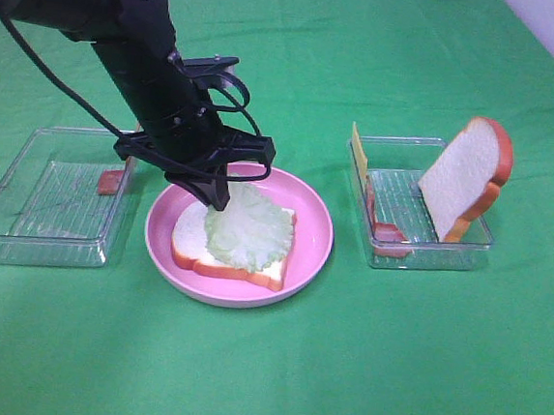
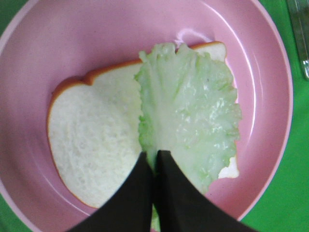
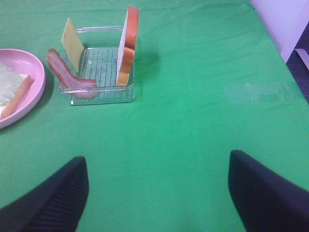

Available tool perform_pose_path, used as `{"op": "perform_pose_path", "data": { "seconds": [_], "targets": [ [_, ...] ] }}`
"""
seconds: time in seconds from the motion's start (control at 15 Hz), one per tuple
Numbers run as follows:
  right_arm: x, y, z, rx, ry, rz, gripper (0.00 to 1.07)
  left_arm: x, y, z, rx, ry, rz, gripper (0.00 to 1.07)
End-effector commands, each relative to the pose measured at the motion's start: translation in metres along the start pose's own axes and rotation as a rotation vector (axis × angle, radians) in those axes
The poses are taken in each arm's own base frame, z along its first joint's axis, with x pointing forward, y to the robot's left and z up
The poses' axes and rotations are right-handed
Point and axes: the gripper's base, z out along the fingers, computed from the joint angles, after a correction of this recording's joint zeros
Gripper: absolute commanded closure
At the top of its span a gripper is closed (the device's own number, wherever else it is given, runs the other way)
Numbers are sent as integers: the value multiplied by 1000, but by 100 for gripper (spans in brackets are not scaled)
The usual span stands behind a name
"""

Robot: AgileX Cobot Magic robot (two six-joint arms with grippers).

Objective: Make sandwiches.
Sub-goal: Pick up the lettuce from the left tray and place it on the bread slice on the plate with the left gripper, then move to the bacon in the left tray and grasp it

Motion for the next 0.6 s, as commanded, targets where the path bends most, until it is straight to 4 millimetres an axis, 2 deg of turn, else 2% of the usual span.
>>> {"op": "perform_pose_path", "data": {
  "seconds": [0.07,0.27,0.33,0.4,0.6],
  "targets": [
    [0,0,-1,10,-19,-9,32,-1,1,2,-8,-3,-19,86],
    [0,0,-1,10,-19,-9,32,-1,1,-1,-16,-1,-16,45],
    [0,0,-1,10,-19,-9,32,-1,1,-3,-23,-4,-7,42],
    [0,0,-1,10,-19,-9,32,-3,-2,-21,-39,-47,20,40],
    [0,0,-1,10,-19,-9,32,-7,-2,-54,-72,-128,9,40]
  ]
}}
